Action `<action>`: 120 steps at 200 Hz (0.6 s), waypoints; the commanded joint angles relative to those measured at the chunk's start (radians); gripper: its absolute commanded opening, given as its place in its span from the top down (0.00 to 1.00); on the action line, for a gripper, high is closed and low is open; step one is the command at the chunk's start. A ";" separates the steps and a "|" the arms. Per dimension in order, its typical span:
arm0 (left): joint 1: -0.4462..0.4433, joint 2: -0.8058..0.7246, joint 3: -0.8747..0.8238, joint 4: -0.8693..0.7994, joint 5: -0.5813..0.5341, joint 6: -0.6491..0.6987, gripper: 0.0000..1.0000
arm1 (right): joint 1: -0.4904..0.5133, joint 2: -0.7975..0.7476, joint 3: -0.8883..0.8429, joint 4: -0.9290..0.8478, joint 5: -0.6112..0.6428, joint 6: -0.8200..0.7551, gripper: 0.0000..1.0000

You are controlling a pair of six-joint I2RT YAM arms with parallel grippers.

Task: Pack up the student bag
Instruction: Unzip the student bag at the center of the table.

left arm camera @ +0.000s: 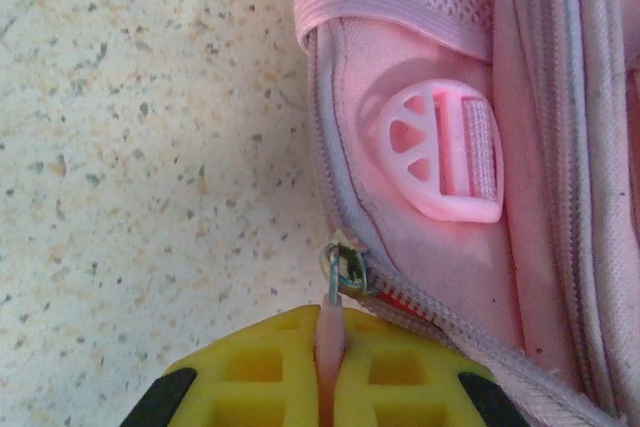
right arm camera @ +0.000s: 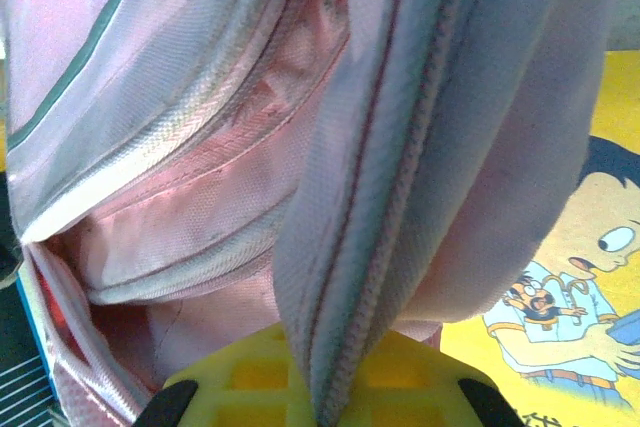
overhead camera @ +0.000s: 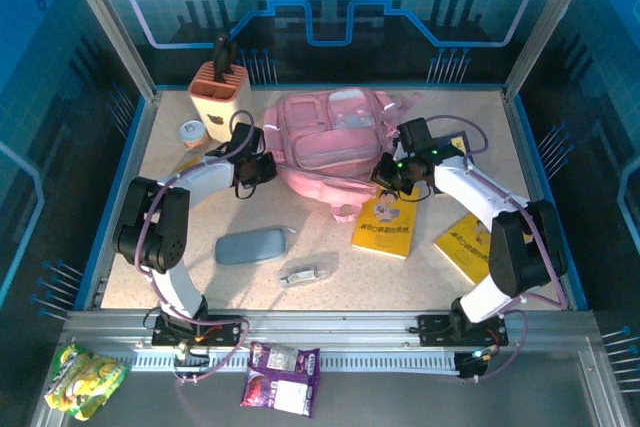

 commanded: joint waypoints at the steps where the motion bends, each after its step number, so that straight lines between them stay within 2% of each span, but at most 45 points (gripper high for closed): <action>1: 0.079 0.029 0.040 0.066 -0.177 -0.045 1.00 | -0.028 -0.009 0.005 -0.035 -0.018 -0.065 1.00; 52: 0.113 -0.006 -0.021 0.105 -0.161 0.025 1.00 | -0.045 0.004 0.029 -0.073 -0.005 -0.117 1.00; 73: 0.171 0.036 0.017 0.076 0.006 0.042 1.00 | -0.045 0.005 0.037 -0.077 -0.017 -0.131 1.00; 120: 0.147 0.026 0.035 0.050 0.032 0.045 1.00 | 0.077 0.063 0.046 0.016 -0.016 -0.052 1.00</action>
